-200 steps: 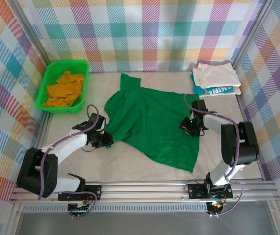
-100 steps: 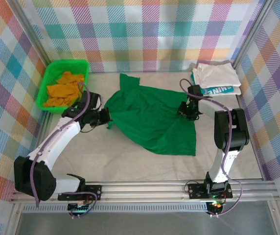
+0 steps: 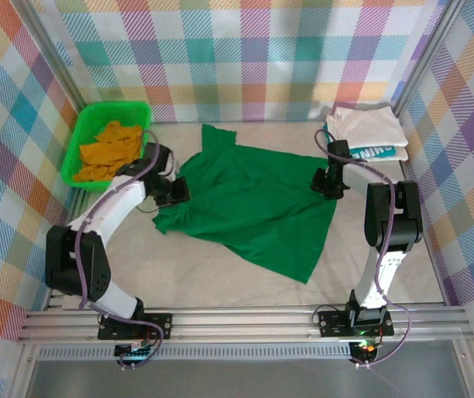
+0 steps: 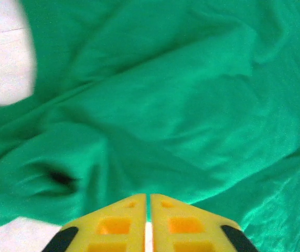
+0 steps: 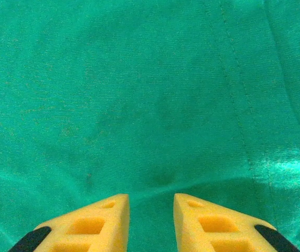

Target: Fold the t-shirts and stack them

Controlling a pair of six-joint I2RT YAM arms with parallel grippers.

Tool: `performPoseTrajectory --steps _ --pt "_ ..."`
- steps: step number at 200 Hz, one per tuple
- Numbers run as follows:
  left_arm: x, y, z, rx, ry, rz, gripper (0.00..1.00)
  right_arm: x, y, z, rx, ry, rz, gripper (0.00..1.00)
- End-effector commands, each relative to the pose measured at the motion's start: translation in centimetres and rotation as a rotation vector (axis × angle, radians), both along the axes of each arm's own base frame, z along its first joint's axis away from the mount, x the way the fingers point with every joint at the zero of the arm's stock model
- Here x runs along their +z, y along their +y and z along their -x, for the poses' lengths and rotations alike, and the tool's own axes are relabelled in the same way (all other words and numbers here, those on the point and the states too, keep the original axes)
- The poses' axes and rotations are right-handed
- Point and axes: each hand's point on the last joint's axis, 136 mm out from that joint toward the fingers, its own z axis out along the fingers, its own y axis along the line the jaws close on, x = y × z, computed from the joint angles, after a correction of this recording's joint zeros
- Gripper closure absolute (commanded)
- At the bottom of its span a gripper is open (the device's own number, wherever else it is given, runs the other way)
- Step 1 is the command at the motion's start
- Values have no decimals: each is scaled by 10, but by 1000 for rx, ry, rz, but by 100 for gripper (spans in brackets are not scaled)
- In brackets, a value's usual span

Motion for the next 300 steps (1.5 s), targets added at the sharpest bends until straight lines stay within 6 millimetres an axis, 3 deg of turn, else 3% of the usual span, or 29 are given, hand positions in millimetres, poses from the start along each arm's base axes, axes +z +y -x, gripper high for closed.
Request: performPoseTrajectory --steps 1,14,25,31,40,59,68,81,100,125,149,169,179,187,202,213,232,264,300 --pt "24 -50 -13 -150 -104 17 89 9 5 0 14 -13 -12 70" --pt "17 -60 -14 -174 -91 4 89 11 8 0 22 -18 -25 70" --pt "15 -52 -15 -144 -111 -27 89 15 11 1 29 -28 -42 70" --pt "16 -42 -15 -109 -138 -56 86 16 13 3 35 -31 -52 70" --pt "19 -22 -14 -36 -176 -80 71 19 15 5 42 -40 -66 70" --pt "19 22 1 109 -214 -98 59 25 19 12 52 -59 -91 70" --pt "15 36 13 131 -216 -121 50 26 21 15 61 -65 -103 70" --pt "4 53 32 140 -198 -179 48 27 27 22 79 -72 -130 69" --pt "-19 73 51 148 -147 -242 28 31 43 42 119 -81 -179 66" --pt "-45 73 49 124 -94 -203 21 39 55 71 133 -113 -184 65" --pt "-67 58 33 80 -53 -153 20 47 70 96 173 -137 -198 64" --pt "-82 62 20 74 -35 -192 19 43 83 118 200 -140 -206 64" --pt "-87 65 14 77 -36 -207 21 36 87 129 202 -128 -210 64" --pt "-89 64 9 80 -39 -205 29 27 88 139 195 -104 -213 64" --pt "-91 59 3 73 -45 -180 52 11 91 158 191 -45 -210 64" --pt "-91 57 0 73 -45 -165 77 1 92 170 207 -5 -165 64" --pt "-84 53 -2 79 -60 -136 99 -16 91 183 192 79 -135 63" --pt "-53 51 8 131 -46 -87 100 -25 79 178 143 138 -56 62" --pt "7 43 21 170 -32 22 100 -20 53 156 51 135 -71 62"
